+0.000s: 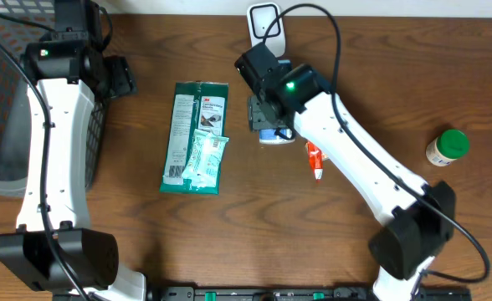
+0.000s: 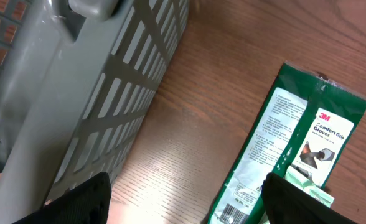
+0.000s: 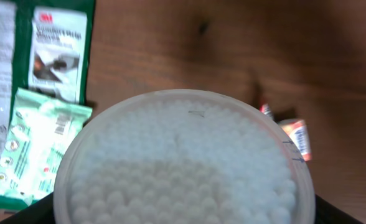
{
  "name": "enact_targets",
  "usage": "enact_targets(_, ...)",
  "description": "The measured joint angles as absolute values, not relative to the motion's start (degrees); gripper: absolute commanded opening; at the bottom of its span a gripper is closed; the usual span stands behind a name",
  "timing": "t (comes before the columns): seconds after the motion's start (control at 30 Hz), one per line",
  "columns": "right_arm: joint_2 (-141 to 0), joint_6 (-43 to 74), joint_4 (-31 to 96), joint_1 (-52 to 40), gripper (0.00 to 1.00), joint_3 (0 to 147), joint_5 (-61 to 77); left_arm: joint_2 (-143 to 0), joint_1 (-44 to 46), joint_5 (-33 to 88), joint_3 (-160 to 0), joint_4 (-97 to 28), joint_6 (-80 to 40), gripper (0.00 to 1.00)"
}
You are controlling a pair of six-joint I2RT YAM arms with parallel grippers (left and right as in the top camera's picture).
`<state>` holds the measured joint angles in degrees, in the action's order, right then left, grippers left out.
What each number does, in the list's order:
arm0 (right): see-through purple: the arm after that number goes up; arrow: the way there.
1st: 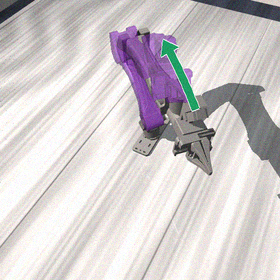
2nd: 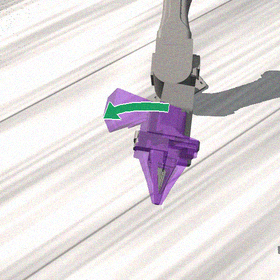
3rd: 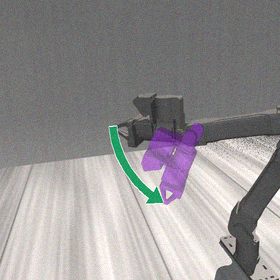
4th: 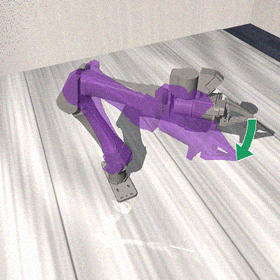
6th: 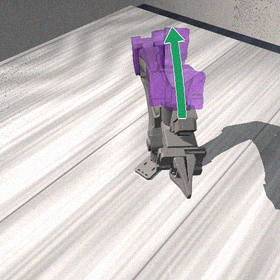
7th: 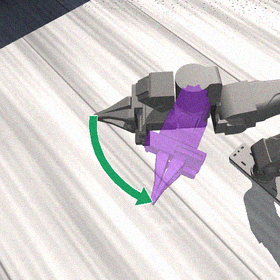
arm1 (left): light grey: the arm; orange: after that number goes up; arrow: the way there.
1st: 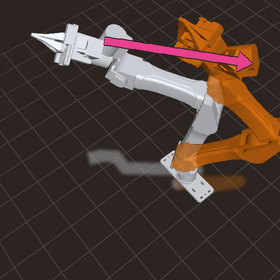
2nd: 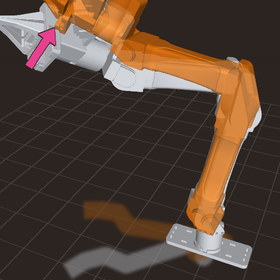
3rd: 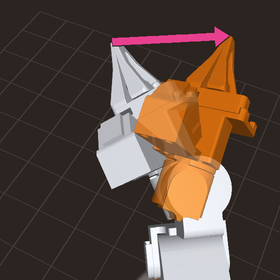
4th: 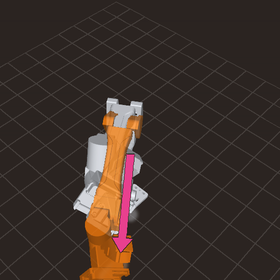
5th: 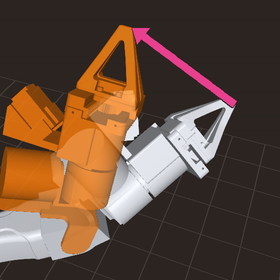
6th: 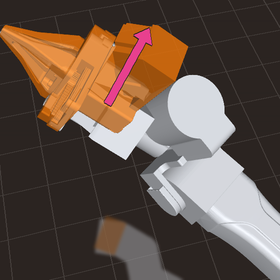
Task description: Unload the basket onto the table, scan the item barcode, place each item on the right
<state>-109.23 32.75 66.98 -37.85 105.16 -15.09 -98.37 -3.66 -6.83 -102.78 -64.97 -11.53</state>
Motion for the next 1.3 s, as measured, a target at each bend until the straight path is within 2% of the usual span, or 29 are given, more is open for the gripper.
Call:
enact_targets(0.13, -108.68, 33.28, 65.01, -40.58, 0.01, 105.03, -22.31, -98.37, -3.66, -6.83, -102.78, -64.97, -11.53, 0.78)
enact_targets(0.23, -108.68, 33.89, 58.54, -43.55, 0.01, 102.24, -27.64, -98.37, -3.66, -6.83, -102.78, -64.97, -11.53, 0.78)
enact_targets(0.47, -108.75, 34.26, 35.35, -48.16, 0.01, 86.72, -34.20, -98.37, -3.66, -6.81, -102.78, -64.95, -11.53, 0.78)
enact_targets(0.63, -109.36, 33.17, 13.61, -47.53, 0.01, 74.98, -41.04, -98.37, -3.66, -6.83, -102.78, -64.93, -11.53, 0.78)
enact_targets(0.73, -109.62, 31.55, 6.52, -45.93, 0.01, 69.89, -41.19, -98.37, -3.66, -6.83, -102.78, -64.95, -11.53, 0.78)
enact_targets(1.03, -110.37, 29.30, -4.27, -44.12, 0.01, 62.41, -39.57, -98.37, -3.66, -6.83, -102.78, -64.95, -11.53, 0.78)
enact_targets(1.3, -110.37, 29.04, -4.51, -45.30, 0.01, 59.33, -37.17, -98.37, -3.66, -6.81, -102.78, -64.95, -11.53, 0.78)
